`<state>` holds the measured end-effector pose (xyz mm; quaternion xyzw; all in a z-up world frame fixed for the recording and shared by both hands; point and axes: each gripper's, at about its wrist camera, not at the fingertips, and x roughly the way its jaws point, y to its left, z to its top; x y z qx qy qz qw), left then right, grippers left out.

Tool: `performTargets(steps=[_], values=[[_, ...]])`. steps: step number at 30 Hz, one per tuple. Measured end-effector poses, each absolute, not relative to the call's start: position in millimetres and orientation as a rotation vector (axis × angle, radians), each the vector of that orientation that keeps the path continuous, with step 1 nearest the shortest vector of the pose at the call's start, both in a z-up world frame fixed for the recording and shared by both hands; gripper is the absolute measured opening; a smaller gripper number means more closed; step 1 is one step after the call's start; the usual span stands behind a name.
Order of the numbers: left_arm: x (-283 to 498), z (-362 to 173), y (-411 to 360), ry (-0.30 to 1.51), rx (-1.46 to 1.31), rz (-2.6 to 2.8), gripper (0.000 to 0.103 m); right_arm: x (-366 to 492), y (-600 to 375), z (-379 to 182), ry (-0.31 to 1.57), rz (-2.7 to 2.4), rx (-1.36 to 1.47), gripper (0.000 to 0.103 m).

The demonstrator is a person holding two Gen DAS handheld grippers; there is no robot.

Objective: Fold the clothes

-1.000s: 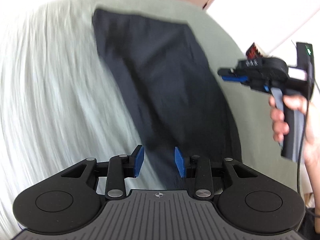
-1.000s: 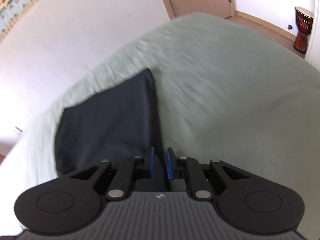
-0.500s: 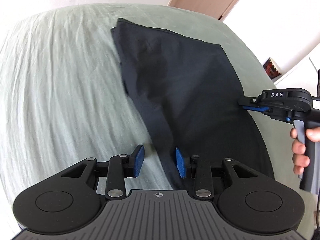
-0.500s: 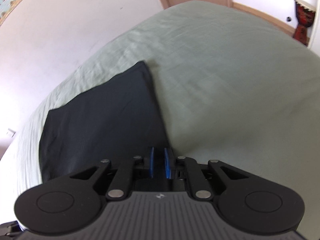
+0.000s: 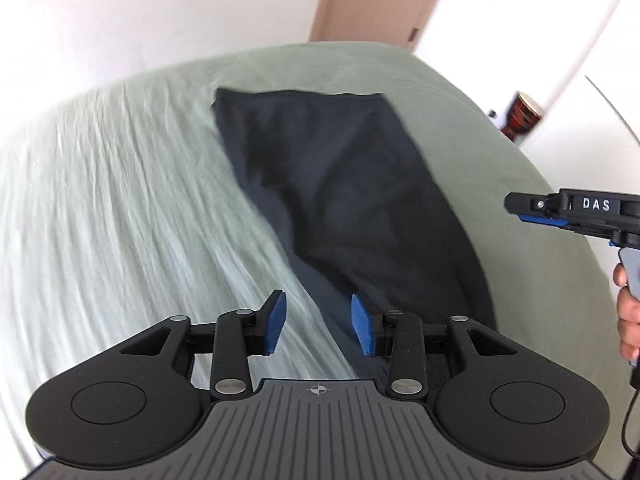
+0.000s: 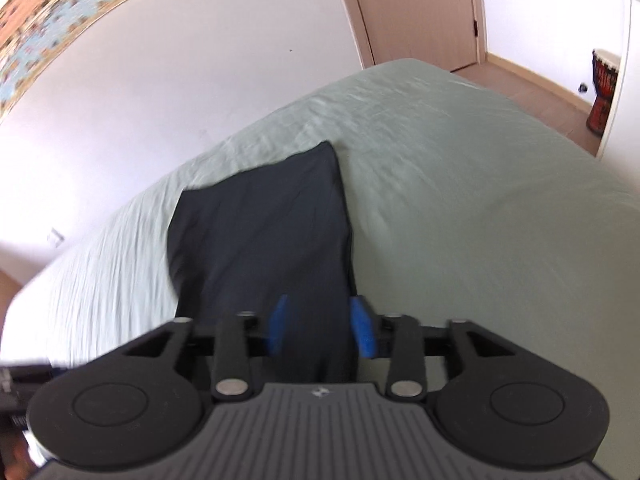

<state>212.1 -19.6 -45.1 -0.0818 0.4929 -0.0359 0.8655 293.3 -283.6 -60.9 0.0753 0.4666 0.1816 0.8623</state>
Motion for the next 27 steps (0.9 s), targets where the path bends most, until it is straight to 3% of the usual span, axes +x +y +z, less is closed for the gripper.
performTargets(steps=[2, 12, 27], values=[[191.4, -31.7, -35.5, 1.016, -0.115, -0.092, 0.05, 258.8, -286.3, -50.2, 0.972, 0.386, 0.133, 0.06], [113.1, -5.6, -71.8, 0.984, -0.036, -0.144, 0.051, 160.0, -297.4, -9.5, 0.903, 0.414, 0.108, 0.072], [126.6, -12.7, -38.0, 1.011, -0.071, -0.115, 0.051, 189.3, -279.8, -4.8, 0.892, 0.424, 0.059, 0.074]])
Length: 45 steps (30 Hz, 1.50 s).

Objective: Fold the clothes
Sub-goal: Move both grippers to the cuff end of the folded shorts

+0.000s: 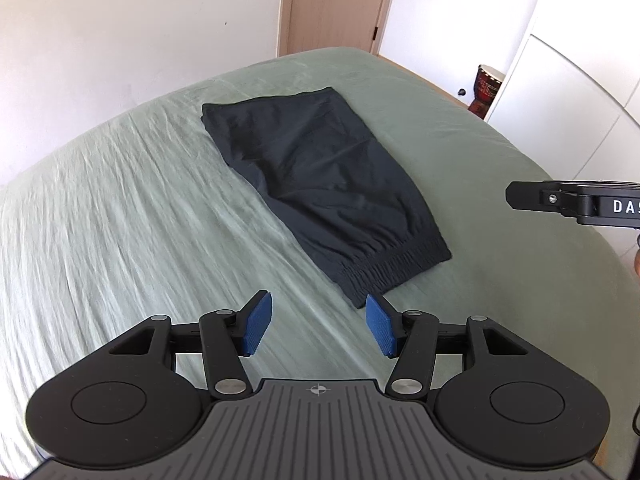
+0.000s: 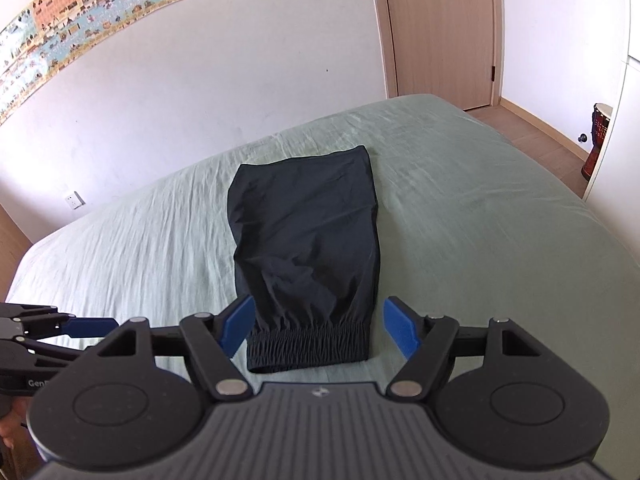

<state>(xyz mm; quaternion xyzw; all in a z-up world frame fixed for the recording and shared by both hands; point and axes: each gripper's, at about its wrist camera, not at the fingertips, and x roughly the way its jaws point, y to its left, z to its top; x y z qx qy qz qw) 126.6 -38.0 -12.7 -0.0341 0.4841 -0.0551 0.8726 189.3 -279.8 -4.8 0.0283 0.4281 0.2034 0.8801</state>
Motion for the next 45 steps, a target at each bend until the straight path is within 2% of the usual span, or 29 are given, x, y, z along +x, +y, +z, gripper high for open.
performTargets(steps=[12, 21, 34, 40, 45], values=[[242.5, -46.1, 24.4, 1.025, -0.131, -0.124, 0.051, 311.1, -265.9, -42.0, 0.951, 0.441, 0.093, 0.075], [336.9, -101.1, 98.6, 1.066, -0.351, -0.124, 0.051, 419.3, -263.1, -101.0, 1.063, 0.474, 0.139, 0.076], [423.0, -150.5, 136.9, 1.068, -0.485, -0.173, 0.051, 515.1, -253.5, -164.9, 1.145, 0.537, 0.221, 0.076], [449.3, -157.8, 141.8, 1.061, -0.524, -0.195, 0.052, 551.9, -241.9, -170.9, 1.143, 0.606, 0.246, 0.076], [462.5, -160.7, 135.2, 1.048, -0.5, -0.216, 0.06, 577.3, -224.1, -173.9, 1.144, 0.649, 0.204, 0.077]])
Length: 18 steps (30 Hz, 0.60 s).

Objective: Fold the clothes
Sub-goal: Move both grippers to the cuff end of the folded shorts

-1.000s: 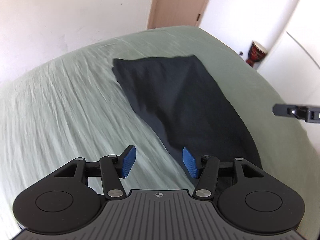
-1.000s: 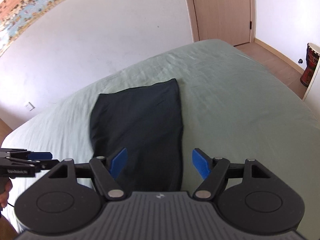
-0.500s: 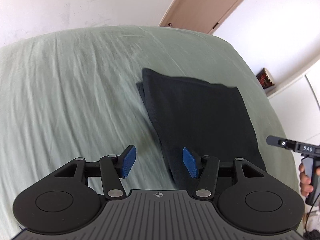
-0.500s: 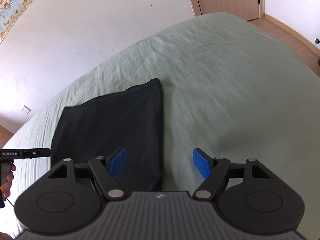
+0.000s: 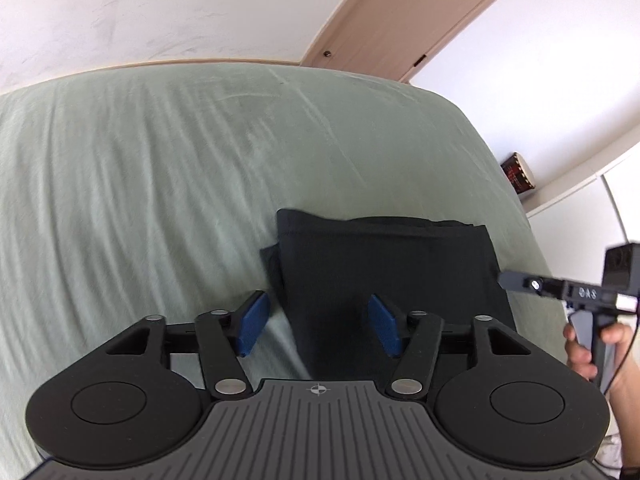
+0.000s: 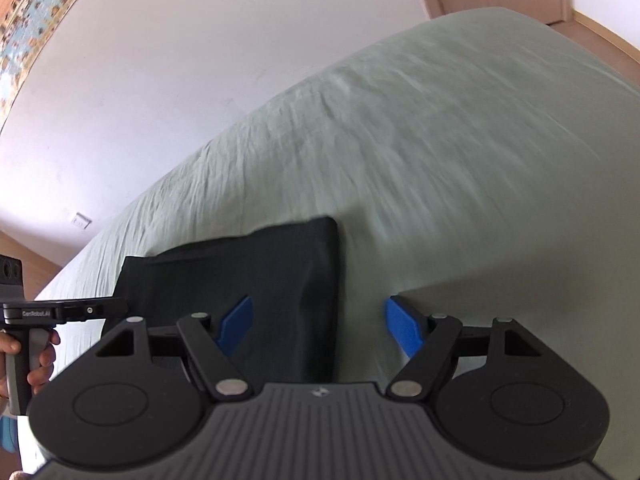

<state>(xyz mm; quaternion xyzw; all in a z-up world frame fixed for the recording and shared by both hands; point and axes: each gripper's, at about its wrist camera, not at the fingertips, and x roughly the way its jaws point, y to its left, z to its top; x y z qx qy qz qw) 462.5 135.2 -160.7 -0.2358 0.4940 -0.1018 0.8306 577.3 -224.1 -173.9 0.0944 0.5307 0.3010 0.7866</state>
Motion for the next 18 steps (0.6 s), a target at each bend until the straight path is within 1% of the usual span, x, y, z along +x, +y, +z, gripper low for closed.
performTargets(steps=[4, 8, 11, 12, 14, 15, 16, 17, 18], values=[[470.6, -160.9, 129.9, 1.046, -0.486, -0.214, 0.063, 588.5, -209.4, -176.0, 1.136, 0.675, 0.17, 0.077], [476.0, -159.9, 123.2, 1.045, -0.452, -0.216, 0.064, 590.2, -198.6, -174.9, 1.127, 0.705, 0.135, 0.077], [477.6, -160.8, 122.5, 1.041, -0.46, -0.218, 0.063, 590.1, -192.4, -175.4, 1.124, 0.735, 0.131, 0.071], [477.7, -161.1, 122.4, 1.039, -0.464, -0.218, 0.063, 589.7, -190.5, -175.6, 1.123, 0.736, 0.122, 0.068], [476.9, -160.8, 121.2, 1.036, -0.452, -0.213, 0.06, 590.5, -190.4, -175.6, 1.123, 0.732, 0.119, 0.056], [476.5, -160.5, 120.4, 1.034, -0.44, -0.21, 0.057, 591.5, -191.8, -175.6, 1.126, 0.729, 0.123, 0.045], [476.3, -160.1, 119.5, 1.034, -0.425, -0.204, 0.048, 592.4, -194.3, -175.8, 1.133, 0.727, 0.13, 0.034], [476.3, -160.0, 119.0, 1.034, -0.417, -0.2, 0.037, 593.1, -195.8, -176.3, 1.139, 0.723, 0.136, 0.03], [476.6, -160.3, 119.4, 1.033, -0.417, -0.2, 0.032, 594.7, -197.7, -177.1, 1.146, 0.716, 0.143, 0.024]])
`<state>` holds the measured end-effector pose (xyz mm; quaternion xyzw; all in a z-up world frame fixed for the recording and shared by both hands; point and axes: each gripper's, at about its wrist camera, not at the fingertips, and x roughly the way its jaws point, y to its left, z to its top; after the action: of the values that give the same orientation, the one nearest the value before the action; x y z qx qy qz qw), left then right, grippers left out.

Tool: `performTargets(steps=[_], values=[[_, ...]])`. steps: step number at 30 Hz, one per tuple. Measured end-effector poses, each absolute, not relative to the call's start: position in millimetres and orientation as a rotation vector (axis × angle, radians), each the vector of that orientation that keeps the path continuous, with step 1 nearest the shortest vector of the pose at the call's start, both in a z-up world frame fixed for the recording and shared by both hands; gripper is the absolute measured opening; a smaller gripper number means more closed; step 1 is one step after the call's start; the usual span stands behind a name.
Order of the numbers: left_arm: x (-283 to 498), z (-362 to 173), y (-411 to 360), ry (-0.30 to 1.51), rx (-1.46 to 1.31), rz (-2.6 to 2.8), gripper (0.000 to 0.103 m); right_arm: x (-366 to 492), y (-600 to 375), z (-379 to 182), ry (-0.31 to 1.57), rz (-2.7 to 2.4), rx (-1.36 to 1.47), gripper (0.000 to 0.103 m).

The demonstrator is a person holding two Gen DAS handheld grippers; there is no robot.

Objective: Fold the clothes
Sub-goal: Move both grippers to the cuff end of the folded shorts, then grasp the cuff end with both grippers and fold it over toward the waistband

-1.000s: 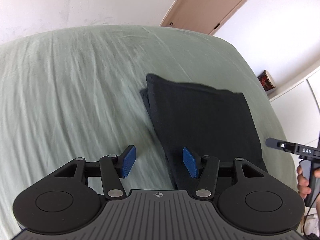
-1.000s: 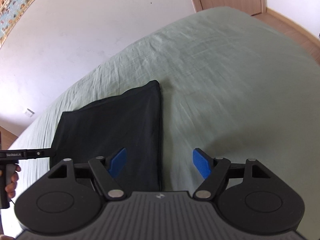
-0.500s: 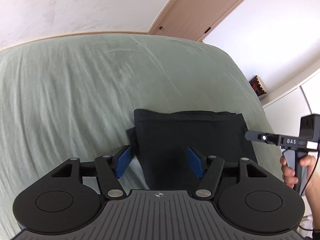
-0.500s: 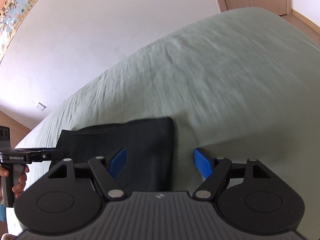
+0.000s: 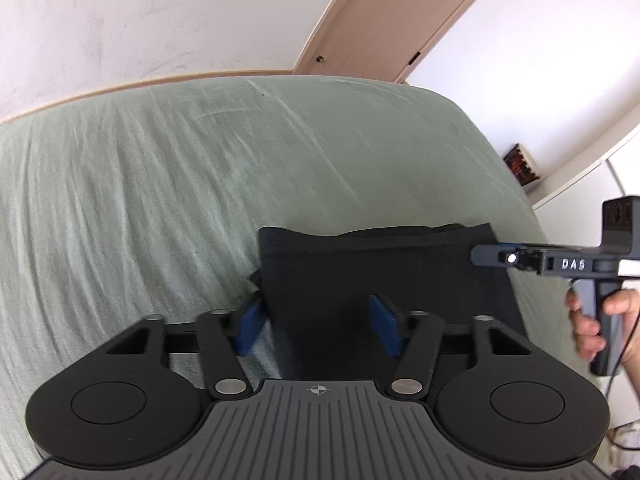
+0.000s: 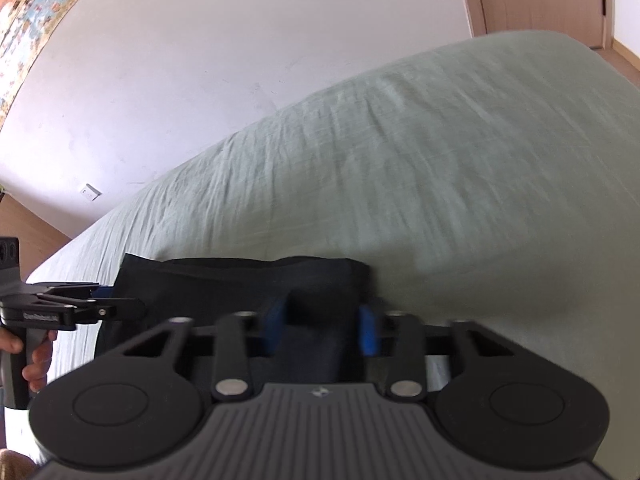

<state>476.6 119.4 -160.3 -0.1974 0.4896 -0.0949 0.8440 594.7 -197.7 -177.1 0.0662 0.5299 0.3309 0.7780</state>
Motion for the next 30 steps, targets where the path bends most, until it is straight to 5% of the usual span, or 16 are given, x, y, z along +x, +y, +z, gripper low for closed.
performTargets(steps=[2, 5, 30], values=[[477.8, -161.6, 121.2, 1.036, -0.435, -0.207, 0.011, 596.0, -199.3, -177.8, 1.153, 0.703, 0.152, 0.02], [477.3, -160.9, 118.9, 1.038, -0.447, -0.207, 0.004, 592.3, -195.8, -172.3, 1.151, 0.679, 0.13, 0.008], [362.7, -57.8, 61.4, 0.92, -0.269, -0.299, 0.003, 459.6, -242.8, -47.9, 0.957, 0.699, 0.069, 0.003]])
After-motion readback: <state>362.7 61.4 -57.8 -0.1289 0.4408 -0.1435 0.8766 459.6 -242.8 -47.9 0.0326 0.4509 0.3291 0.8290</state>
